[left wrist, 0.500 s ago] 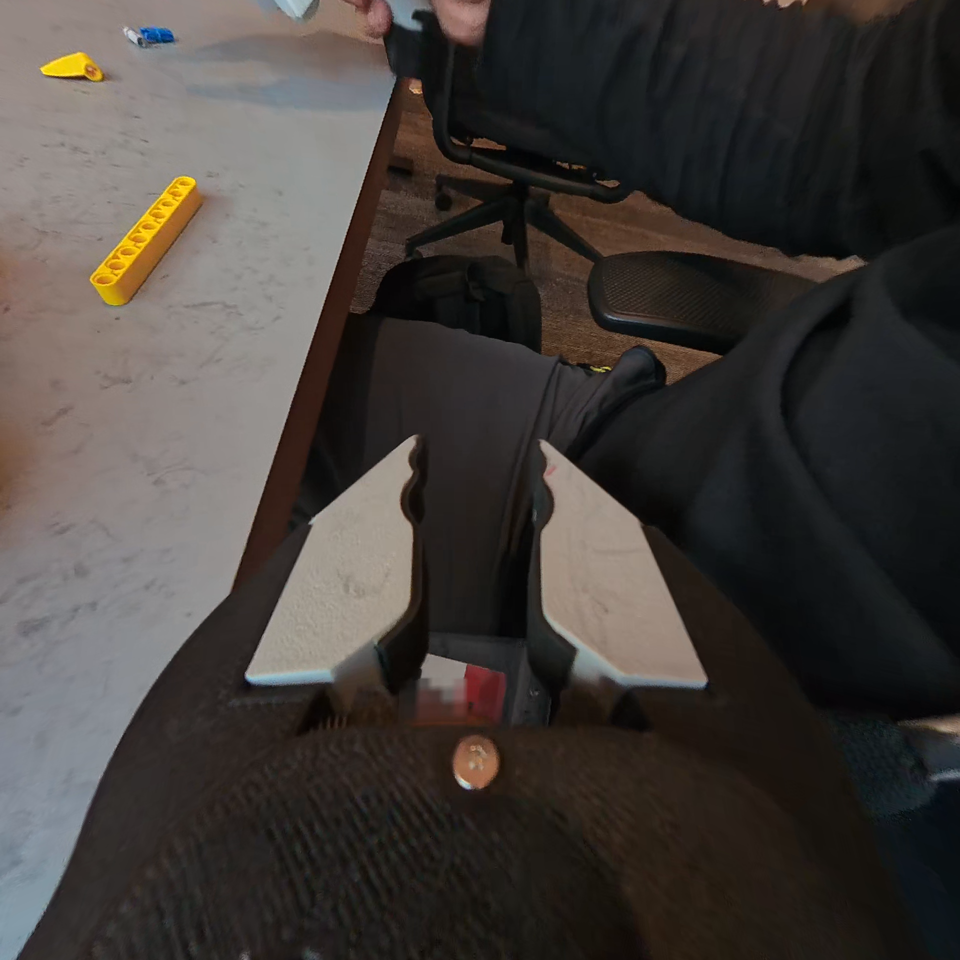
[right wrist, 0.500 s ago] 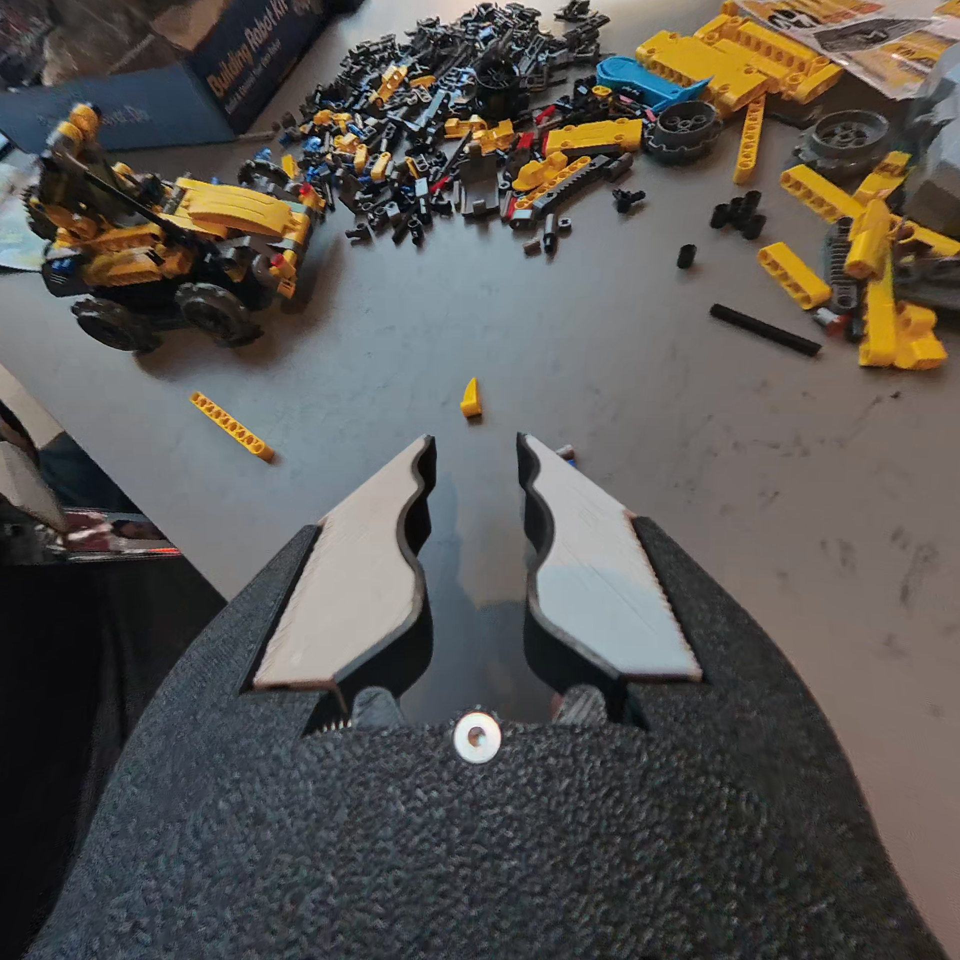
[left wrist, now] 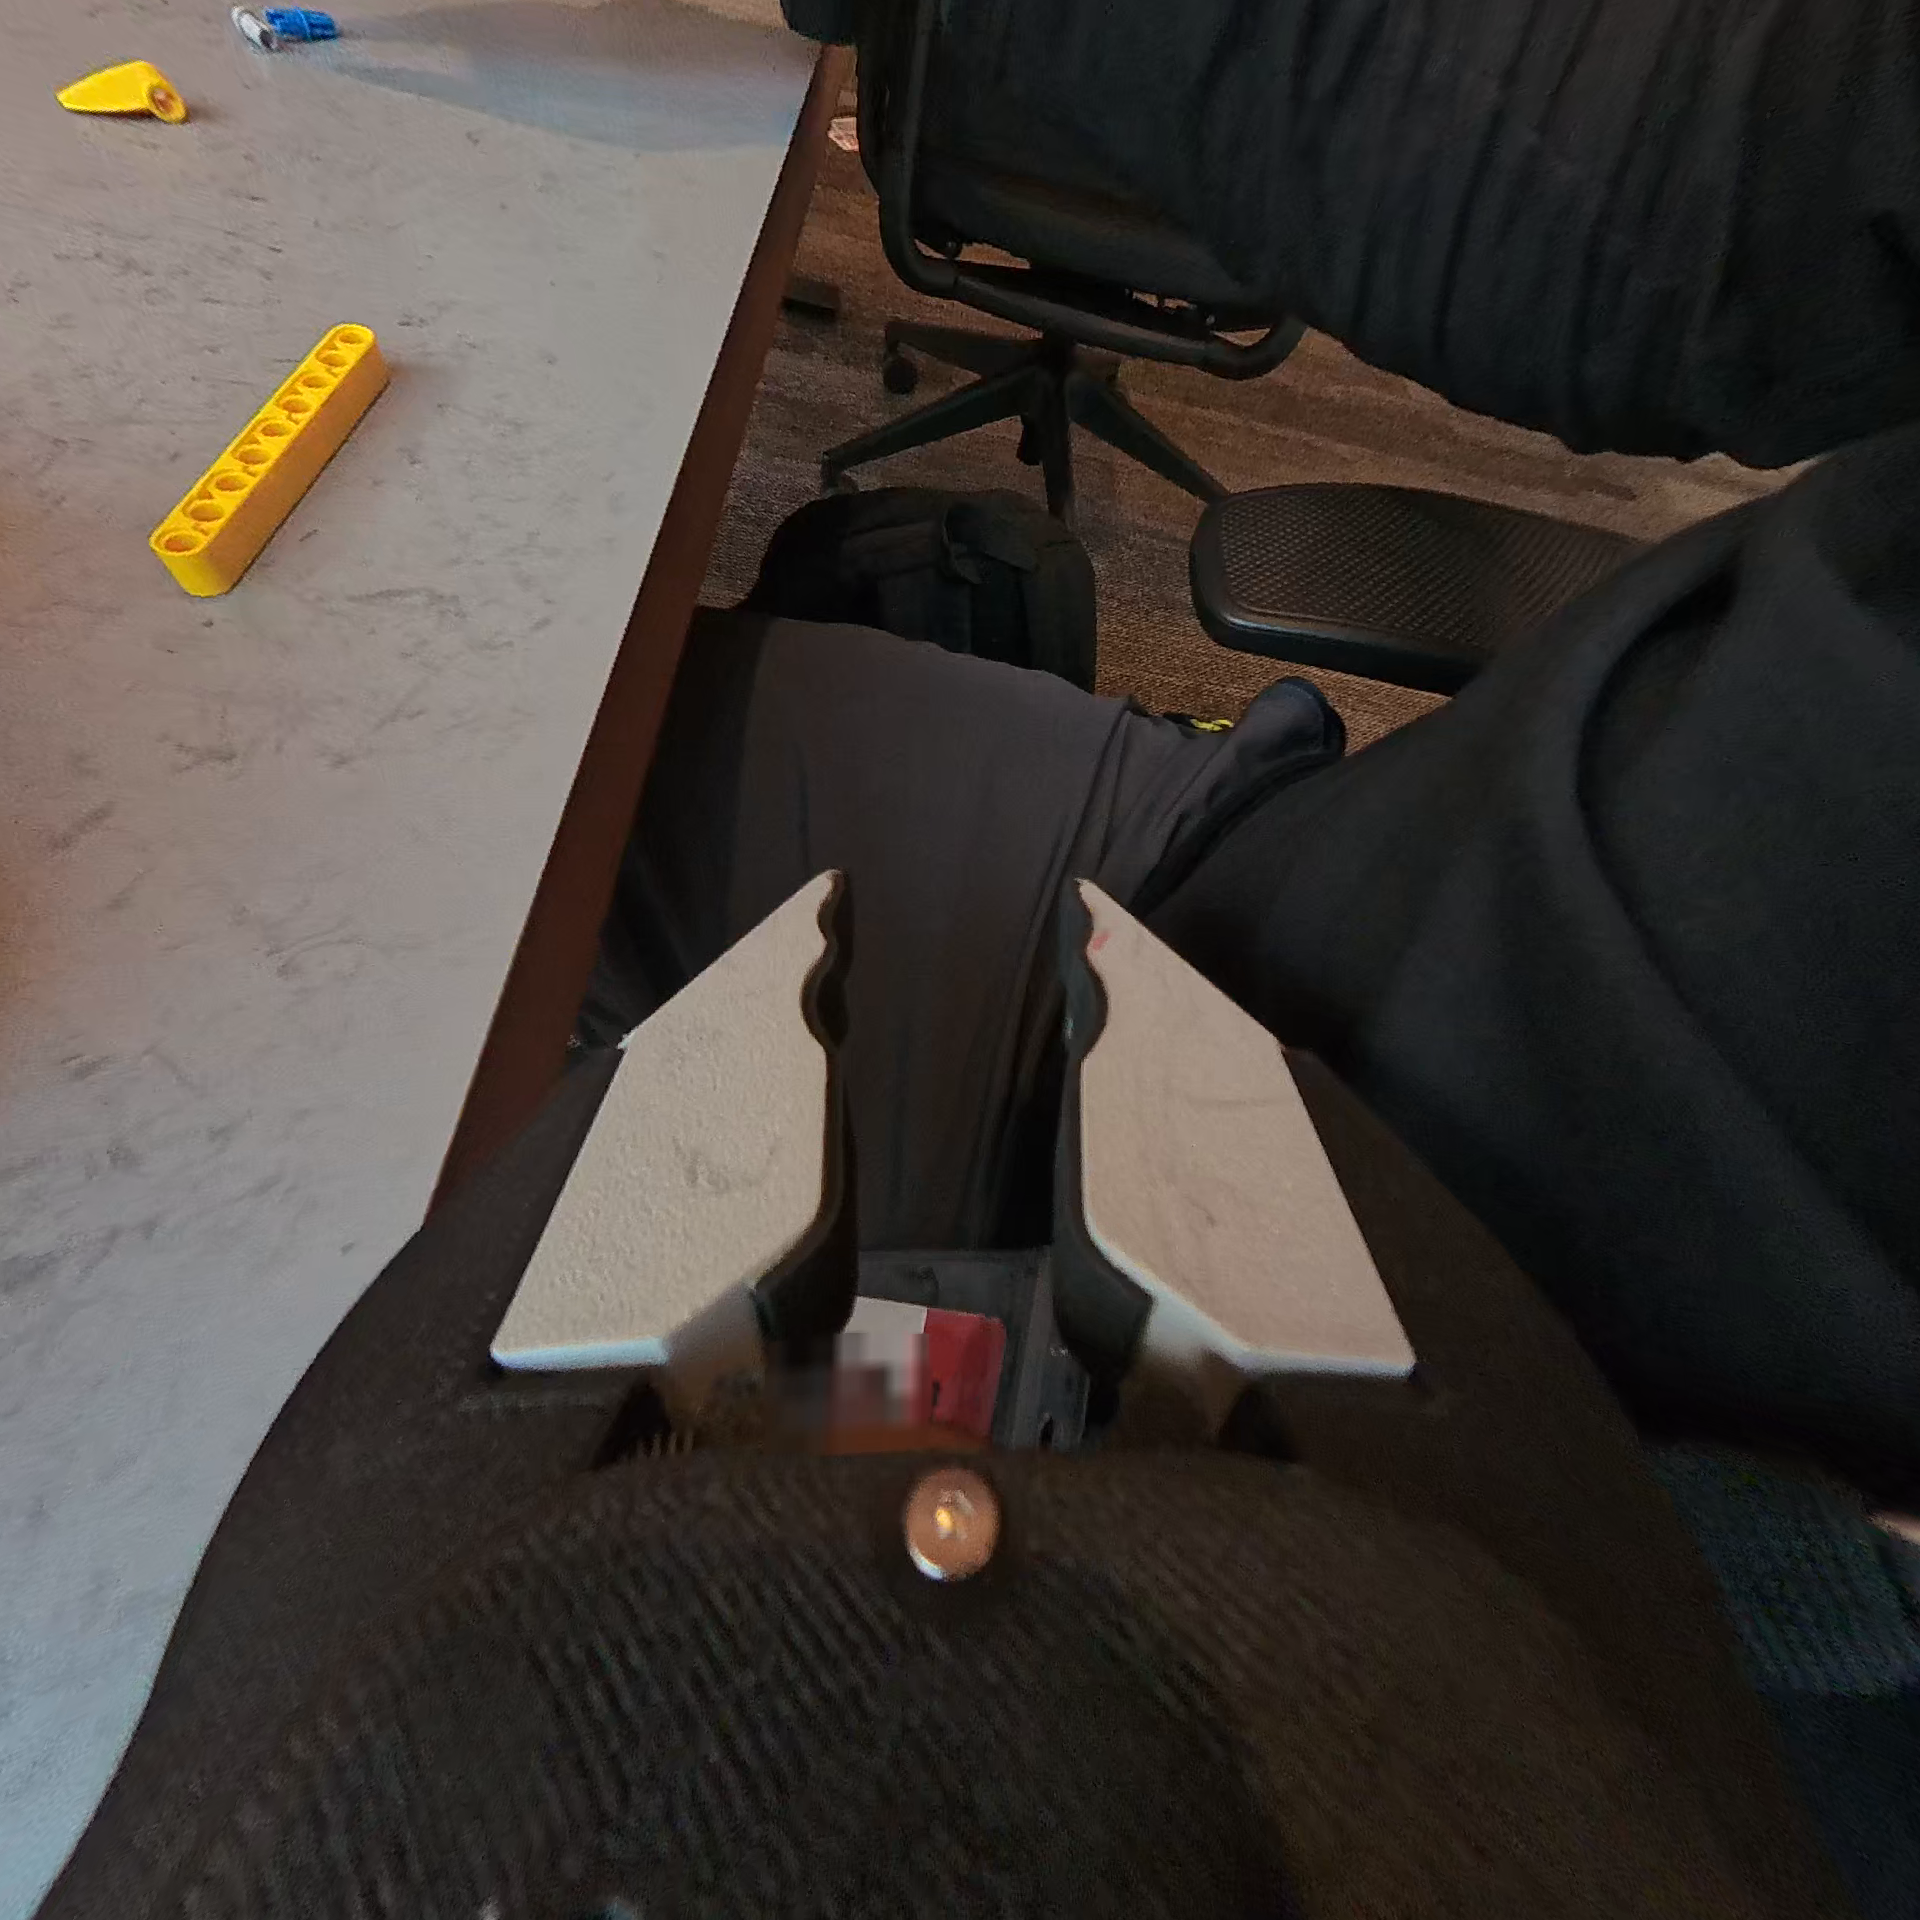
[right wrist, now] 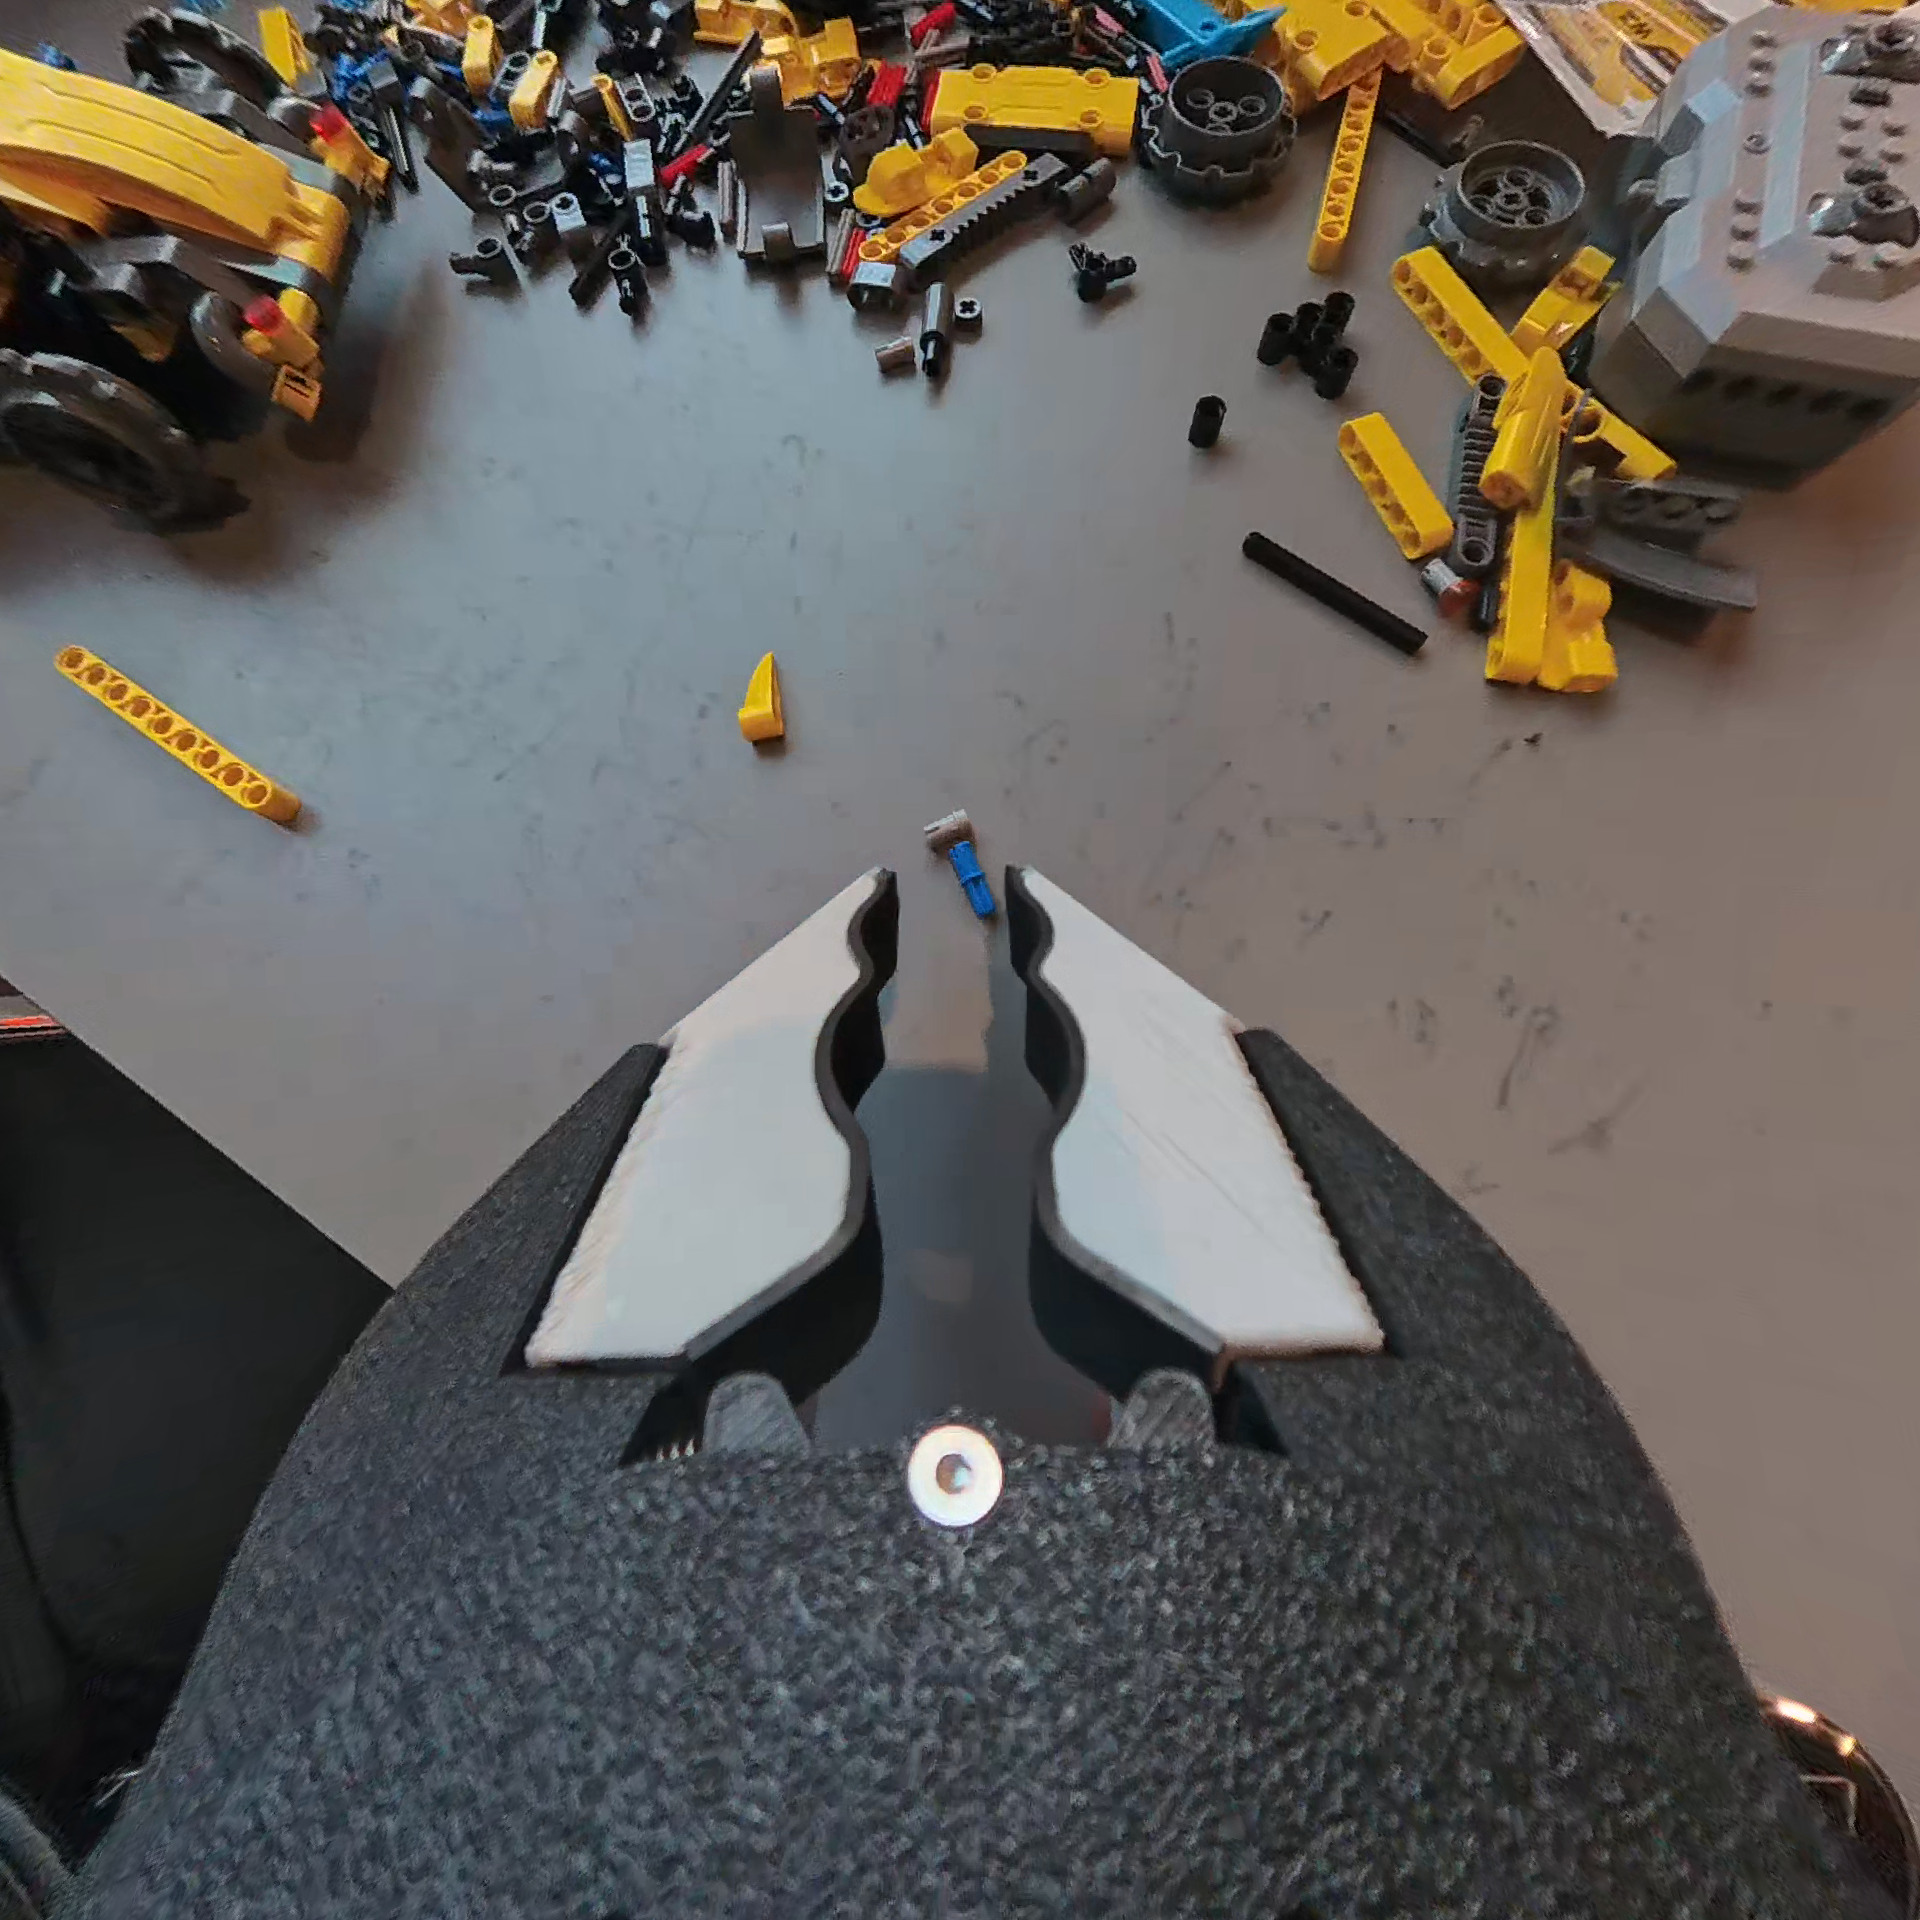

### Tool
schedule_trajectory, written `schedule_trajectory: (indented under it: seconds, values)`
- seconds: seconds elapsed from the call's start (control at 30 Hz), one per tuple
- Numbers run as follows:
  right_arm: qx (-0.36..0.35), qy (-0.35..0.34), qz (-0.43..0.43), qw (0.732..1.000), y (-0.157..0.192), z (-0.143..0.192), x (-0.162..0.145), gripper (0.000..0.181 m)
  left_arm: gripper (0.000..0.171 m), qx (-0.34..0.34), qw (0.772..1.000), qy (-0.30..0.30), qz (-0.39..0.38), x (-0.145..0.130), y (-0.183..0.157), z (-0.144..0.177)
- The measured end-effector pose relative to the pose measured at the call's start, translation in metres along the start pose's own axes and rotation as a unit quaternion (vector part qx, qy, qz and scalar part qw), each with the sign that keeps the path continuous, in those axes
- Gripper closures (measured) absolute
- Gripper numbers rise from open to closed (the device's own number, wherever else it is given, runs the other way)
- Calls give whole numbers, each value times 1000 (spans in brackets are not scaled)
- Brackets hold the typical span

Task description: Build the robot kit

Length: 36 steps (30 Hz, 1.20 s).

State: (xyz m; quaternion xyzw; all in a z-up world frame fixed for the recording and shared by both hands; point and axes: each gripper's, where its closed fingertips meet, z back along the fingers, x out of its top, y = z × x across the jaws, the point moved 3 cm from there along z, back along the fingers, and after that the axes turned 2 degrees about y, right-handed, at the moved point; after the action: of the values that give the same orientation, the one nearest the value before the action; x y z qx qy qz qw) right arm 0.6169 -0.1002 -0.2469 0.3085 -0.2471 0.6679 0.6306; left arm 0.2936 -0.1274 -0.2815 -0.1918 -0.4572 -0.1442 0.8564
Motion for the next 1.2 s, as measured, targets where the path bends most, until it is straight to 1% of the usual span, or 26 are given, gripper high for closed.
schedule_trajectory:
  seconds: [0.13, 0.2, 0.3, 0.37, 0.43, 0.53, 0.67, 0.8, 0.9, 0.97, 1.03, 1.1, 1.17, 1.2]
  values:
    - [6, 22, -6, 1000, -6, -7, -7, 160, 134, 2, 1000, 7, -6, -3, 0, 0]
    - [18, 34, -9, 999, -6, -11, -12, 166, 134, 5, 1000, 9, -8, -5, 1, 1]
    - [21, 32, -14, 999, -6, -12, -12, 172, 134, 7, 1000, 9, -9, -5, 3, 3]
    - [34, 33, -11, 999, -1, -12, -12, 181, 133, 6, 1000, 10, -5, -6, 4, 3]
    - [26, 32, -6, 999, 1, -11, -12, 181, 132, 5, 1000, 12, -3, -6, 4, 4]
    - [48, 18, -11, 999, 17, -7, -11, 181, 130, 11, 1000, 5, -13, -1, 4, 9]
    - [92, -12, -7, 996, 51, -4, -5, 181, 128, 40, 998, -5, -40, 15, 9, 22]
    - [108, -21, 15, 994, 73, -5, -4, 181, 131, 69, 996, -29, -52, 37, 18, 36]
    - [144, -38, 31, 988, 95, -2, 2, 181, 133, 93, 992, -31, -78, 57, 31, 38]
    - [156, -36, 49, 986, 107, -1, 4, 181, 139, 114, 987, -25, -112, 72, 40, 34]
    - [121, -15, 79, 989, 103, -2, -1, 181, 142, 136, 981, -15, -134, 85, 50, 27]
    - [81, -3, 84, 993, 87, 1, -6, 181, 141, 132, 983, -7, -128, 91, 52, 18]
    - [44, 1, 74, 996, 61, 8, -9, 168, 140, 115, 986, -12, -117, 92, 49, 12]
    - [29, 1, 76, 997, 47, 13, -9, 167, 140, 108, 987, -13, -114, 91, 47, 9]
